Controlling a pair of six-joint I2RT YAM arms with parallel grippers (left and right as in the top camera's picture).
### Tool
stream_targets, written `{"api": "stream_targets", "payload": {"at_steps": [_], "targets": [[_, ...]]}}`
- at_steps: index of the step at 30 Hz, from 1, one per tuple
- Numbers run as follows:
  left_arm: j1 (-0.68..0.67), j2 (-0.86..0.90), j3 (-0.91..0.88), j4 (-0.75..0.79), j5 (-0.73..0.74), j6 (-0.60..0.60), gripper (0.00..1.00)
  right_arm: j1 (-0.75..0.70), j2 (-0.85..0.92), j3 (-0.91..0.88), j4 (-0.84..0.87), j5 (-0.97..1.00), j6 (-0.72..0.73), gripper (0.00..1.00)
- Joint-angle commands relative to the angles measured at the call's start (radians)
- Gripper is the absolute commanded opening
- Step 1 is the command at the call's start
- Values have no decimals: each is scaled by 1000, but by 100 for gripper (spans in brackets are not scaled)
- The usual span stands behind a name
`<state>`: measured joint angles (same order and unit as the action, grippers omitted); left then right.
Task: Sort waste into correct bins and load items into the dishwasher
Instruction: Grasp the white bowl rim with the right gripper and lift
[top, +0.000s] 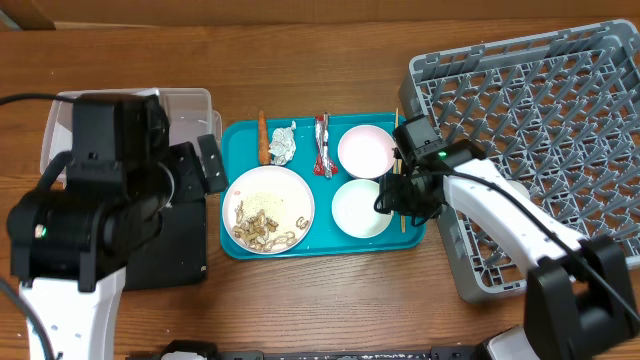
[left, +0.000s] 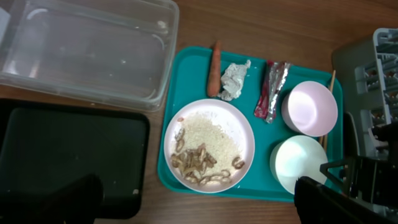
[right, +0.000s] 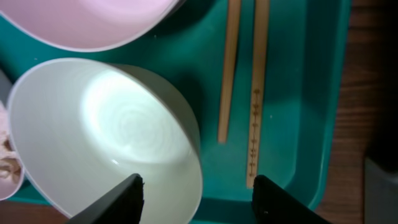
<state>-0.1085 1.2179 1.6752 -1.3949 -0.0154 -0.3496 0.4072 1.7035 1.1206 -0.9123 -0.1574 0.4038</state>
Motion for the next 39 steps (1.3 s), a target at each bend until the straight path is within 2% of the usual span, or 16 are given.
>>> {"api": "stream_targets", "payload": {"at_steps": [1,4,6,15,24,25,30,32,35,39], "targets": [[5,-3,11,0,-55,-13,100,2,58,-3,14,-32,12,47],[5,5,11,0,-55,-13,100,10,73,-3,14,-34,12,33],[5,11,11,1,-55,-13,100,10,64,-1,13,-34,12,20],[5,56,11,13,-55,-13,100,10,-111,76,-85,74,12,4],[5,126,11,12,-55,-13,100,10,-351,109,-108,307,9,4],[5,135,11,12,-55,-13,100,10,-359,109,-124,382,25,4],[5,177,11,12,-55,-13,100,-27,-355,109,-181,902,291,4],[5,193,11,12,-55,-13,100,-53,-347,109,-147,1049,338,4],[5,217,11,13,-55,-13,100,-91,-327,109,-37,1213,334,4],[5,248,11,13,-55,-13,100,-153,-276,109,147,1309,210,4]]}}
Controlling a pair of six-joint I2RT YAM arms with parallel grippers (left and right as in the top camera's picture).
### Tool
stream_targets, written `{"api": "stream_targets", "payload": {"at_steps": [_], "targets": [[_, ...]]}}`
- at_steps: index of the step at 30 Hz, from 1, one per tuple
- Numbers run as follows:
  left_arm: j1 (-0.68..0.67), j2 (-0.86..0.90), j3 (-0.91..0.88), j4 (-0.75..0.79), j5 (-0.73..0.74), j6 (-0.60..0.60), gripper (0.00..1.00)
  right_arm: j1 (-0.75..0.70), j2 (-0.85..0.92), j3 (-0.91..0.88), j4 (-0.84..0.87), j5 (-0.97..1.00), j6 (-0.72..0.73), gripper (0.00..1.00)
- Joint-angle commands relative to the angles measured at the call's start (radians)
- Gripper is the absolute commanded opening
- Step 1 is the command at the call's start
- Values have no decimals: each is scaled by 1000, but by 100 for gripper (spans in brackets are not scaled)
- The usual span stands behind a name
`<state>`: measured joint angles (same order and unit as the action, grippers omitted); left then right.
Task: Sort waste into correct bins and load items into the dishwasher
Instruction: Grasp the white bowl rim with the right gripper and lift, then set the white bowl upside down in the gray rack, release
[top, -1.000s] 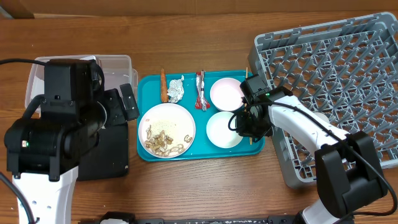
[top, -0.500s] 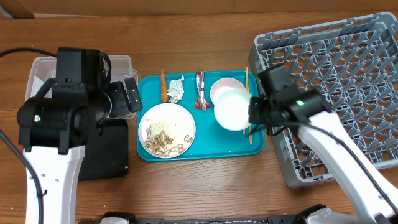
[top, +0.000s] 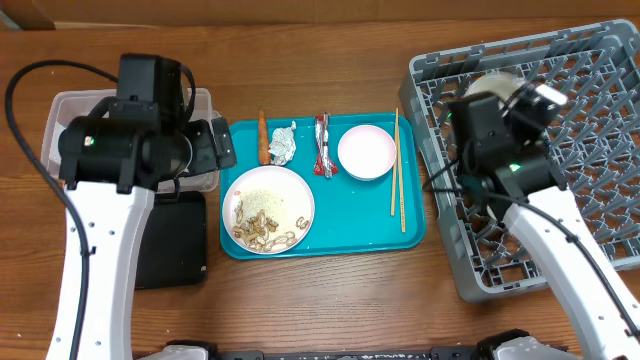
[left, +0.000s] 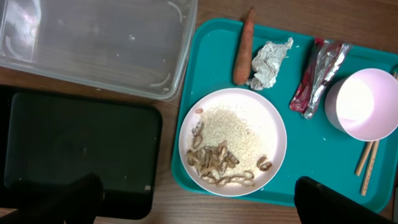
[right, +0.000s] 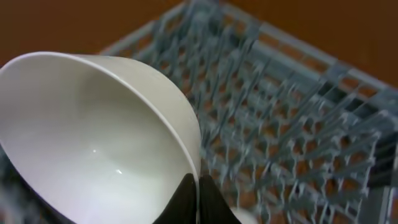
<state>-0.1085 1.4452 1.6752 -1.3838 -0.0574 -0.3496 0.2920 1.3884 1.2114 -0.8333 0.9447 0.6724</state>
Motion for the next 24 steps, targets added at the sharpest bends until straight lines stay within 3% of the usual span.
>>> {"api": "stream_targets", "payload": {"at_steps": [1,7,18,24], "targets": [[5,29,11,1,-13,-13,100,-55,55,19,113,206,-117,4],[5,76,11,2,-13,-13,100,-121,179,19,206,207,-337,4],[5,133,11,2,-13,-13,100,-153,375,19,233,271,-367,4],[5,141,11,2,-13,-13,100,-111,389,19,223,309,-366,4]]}}
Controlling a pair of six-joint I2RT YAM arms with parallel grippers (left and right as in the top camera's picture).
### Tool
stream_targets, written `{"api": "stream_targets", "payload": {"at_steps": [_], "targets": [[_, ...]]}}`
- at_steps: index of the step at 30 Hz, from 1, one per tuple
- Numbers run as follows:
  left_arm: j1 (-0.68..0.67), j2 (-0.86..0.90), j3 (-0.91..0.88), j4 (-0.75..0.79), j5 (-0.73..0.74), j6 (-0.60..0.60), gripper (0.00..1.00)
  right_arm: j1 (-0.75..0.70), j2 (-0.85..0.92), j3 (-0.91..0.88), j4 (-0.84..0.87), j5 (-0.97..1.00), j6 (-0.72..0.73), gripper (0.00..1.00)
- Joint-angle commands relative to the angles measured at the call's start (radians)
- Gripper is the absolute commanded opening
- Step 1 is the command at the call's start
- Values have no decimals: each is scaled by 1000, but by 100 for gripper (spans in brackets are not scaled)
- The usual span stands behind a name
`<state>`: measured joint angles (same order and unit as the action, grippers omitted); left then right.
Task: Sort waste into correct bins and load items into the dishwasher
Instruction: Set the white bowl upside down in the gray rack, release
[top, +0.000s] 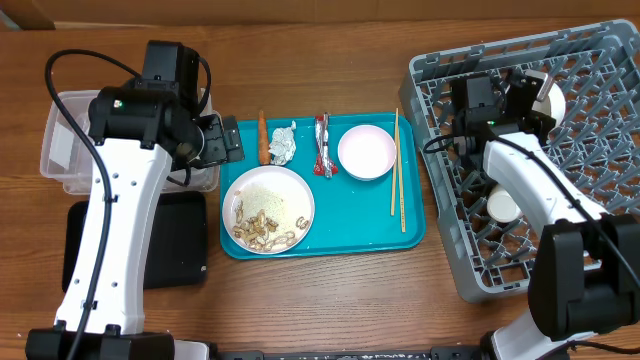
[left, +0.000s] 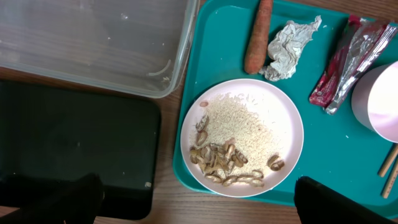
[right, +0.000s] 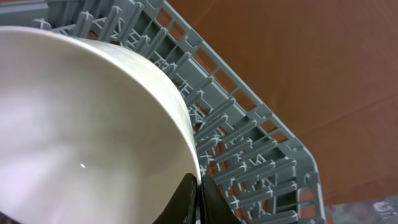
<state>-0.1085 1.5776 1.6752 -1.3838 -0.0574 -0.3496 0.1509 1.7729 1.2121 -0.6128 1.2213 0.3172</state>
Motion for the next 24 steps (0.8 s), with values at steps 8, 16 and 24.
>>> {"api": "stream_targets", "payload": {"at_steps": [8,16,24], "targets": [[5,8,11,2,-13,-14,100,106,5,18,-24,72,-11,4],[5,8,11,2,-13,-13,100,159,5,18,-64,71,-11,4],[5,8,11,2,-13,-13,100,247,-9,18,-164,95,-11,52]]}}
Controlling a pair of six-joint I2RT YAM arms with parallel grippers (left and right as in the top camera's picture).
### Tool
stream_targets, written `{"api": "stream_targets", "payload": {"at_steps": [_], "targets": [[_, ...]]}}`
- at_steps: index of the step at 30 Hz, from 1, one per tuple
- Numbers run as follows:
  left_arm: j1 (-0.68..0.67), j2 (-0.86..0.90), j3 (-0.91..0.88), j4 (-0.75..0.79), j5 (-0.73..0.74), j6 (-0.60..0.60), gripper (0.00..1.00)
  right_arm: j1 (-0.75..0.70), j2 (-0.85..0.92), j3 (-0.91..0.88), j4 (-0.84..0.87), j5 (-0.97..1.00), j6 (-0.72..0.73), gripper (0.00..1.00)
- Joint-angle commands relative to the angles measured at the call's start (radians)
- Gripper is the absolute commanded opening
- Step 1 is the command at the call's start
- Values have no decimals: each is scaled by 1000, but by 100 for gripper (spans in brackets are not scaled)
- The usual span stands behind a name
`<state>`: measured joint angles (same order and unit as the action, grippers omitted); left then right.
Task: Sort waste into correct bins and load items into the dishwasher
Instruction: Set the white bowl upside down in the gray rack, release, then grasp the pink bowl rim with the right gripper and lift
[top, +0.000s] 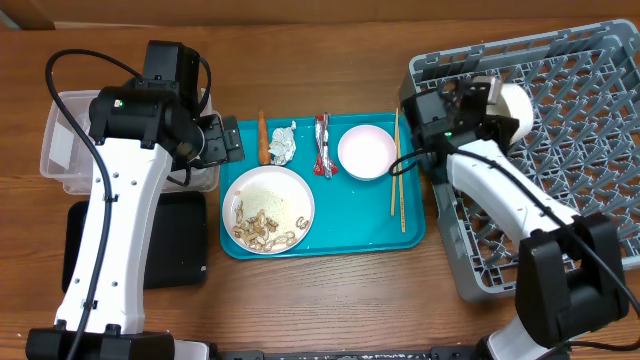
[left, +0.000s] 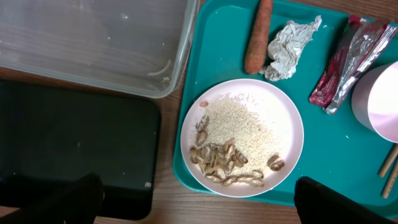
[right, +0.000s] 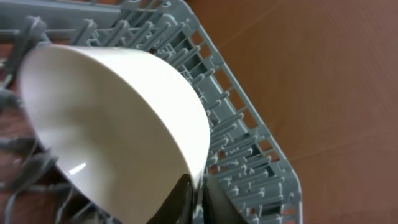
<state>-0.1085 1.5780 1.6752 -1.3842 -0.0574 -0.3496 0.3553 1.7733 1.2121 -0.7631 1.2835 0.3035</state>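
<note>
My right gripper (right: 198, 186) is shut on the rim of a white bowl (right: 118, 124). It holds the bowl tilted over the far left part of the grey dish rack (top: 560, 150); the overhead view shows the bowl (top: 512, 103) there. On the teal tray (top: 320, 245) are a plate of rice and scraps (top: 268, 208), a carrot (top: 263, 136), a foil ball (top: 283, 143), a red-silver wrapper (top: 322, 146), a pink bowl (top: 365, 152) and chopsticks (top: 397, 170). My left gripper (left: 196, 208) hangs open above the tray's left edge, holding nothing.
A clear plastic bin (top: 70, 140) stands at the left, with a black bin (top: 170, 245) in front of it. The rack (right: 249, 155) has rows of upright tines. Bare wooden table lies in front of the tray and behind it.
My right gripper has shifted left over the rack with the white bowl, and the bowl is tipped further. The left arm and the tray's items have not moved.
First my right gripper stood open around the white bowl's rim on the tray. Then it was shut on the bowl above the rack, then further back over it, and now at the rack's far left. Meanwhile my left arm moved back toward the clear bin, staying open.
</note>
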Motion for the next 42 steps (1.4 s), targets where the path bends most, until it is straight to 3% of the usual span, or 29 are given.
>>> {"api": "stream_targets", "payload": {"at_steps": [1,4,10,14,16,19,23,29,33,42], "targets": [[5,8,11,3,-13,-13,100,60,-19,21,-14,36,2,72],[5,8,11,2,-13,-13,100,116,-74,52,-34,3,2,83],[5,8,11,3,-13,-13,100,179,-193,161,-105,-399,3,83],[5,8,11,3,-13,-14,100,171,-212,167,-103,-883,14,71],[5,8,11,3,-13,-13,100,159,-196,154,-101,-1062,95,70],[5,8,11,2,-13,-13,100,154,-160,129,-106,-1173,272,70],[5,8,11,3,-13,-13,100,155,-82,127,-85,-1313,366,64],[5,8,11,3,-13,-13,100,145,53,127,-66,-1330,593,57],[5,8,11,3,-13,-13,100,117,99,127,-58,-1330,692,41],[5,8,11,3,-13,-13,100,86,102,117,-76,-1326,722,41]]}}
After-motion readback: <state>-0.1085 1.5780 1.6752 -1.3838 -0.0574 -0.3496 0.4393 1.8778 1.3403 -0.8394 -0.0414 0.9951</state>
